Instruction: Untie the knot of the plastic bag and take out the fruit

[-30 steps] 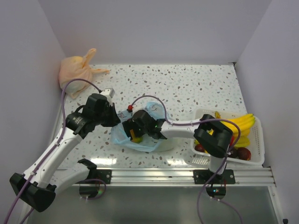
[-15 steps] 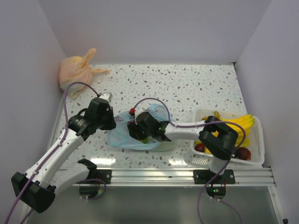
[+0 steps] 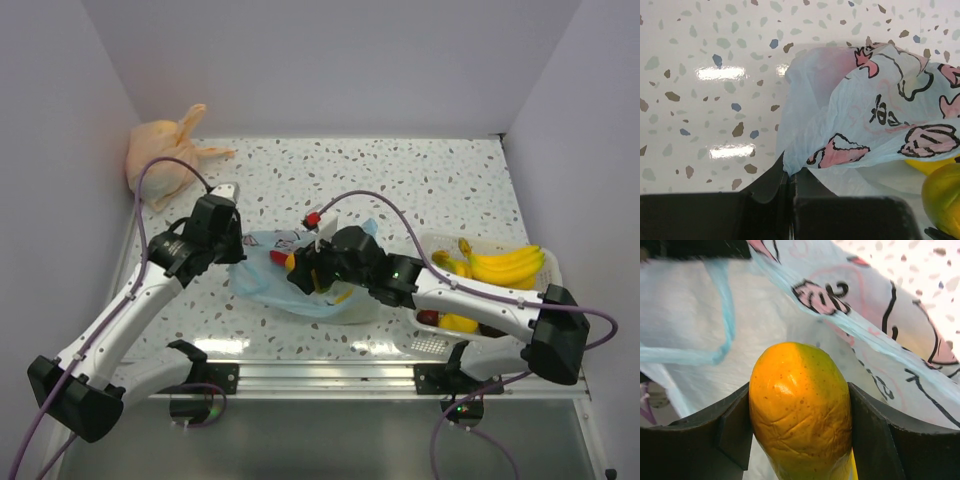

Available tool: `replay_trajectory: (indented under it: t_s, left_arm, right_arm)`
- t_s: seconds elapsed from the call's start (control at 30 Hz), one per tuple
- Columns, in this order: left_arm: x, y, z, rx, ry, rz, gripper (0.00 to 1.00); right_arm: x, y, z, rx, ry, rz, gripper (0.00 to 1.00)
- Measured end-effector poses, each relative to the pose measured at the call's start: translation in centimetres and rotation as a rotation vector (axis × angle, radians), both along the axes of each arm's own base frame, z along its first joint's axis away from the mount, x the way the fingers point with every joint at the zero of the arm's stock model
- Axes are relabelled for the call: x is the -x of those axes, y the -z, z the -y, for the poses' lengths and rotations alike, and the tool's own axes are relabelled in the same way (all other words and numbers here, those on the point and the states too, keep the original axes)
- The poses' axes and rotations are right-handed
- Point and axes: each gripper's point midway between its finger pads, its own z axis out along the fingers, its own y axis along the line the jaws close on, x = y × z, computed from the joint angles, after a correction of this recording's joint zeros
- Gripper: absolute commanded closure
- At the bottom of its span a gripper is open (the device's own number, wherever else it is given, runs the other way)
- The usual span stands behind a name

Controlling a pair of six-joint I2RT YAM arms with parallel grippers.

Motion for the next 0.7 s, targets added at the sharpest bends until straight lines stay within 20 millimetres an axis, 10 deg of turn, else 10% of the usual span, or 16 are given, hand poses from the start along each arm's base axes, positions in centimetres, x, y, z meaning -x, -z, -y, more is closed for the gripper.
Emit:
replay_trajectory:
  t_s: [0.4, 0.7]
  left_arm:
    - [-0.9, -2.1, 0.7, 0.024, 0.017, 0.043, 1.00]
    - [-0.9, -2.0, 0.5, 0.014, 0.014, 0.045, 1.00]
  right_arm:
    - [-1.5, -14.0, -3.1, -0.230, -0.035, 0.170, 0.94]
    - [-2.9, -18.7, 6.4, -0.106, 0.220, 0.329, 0.94]
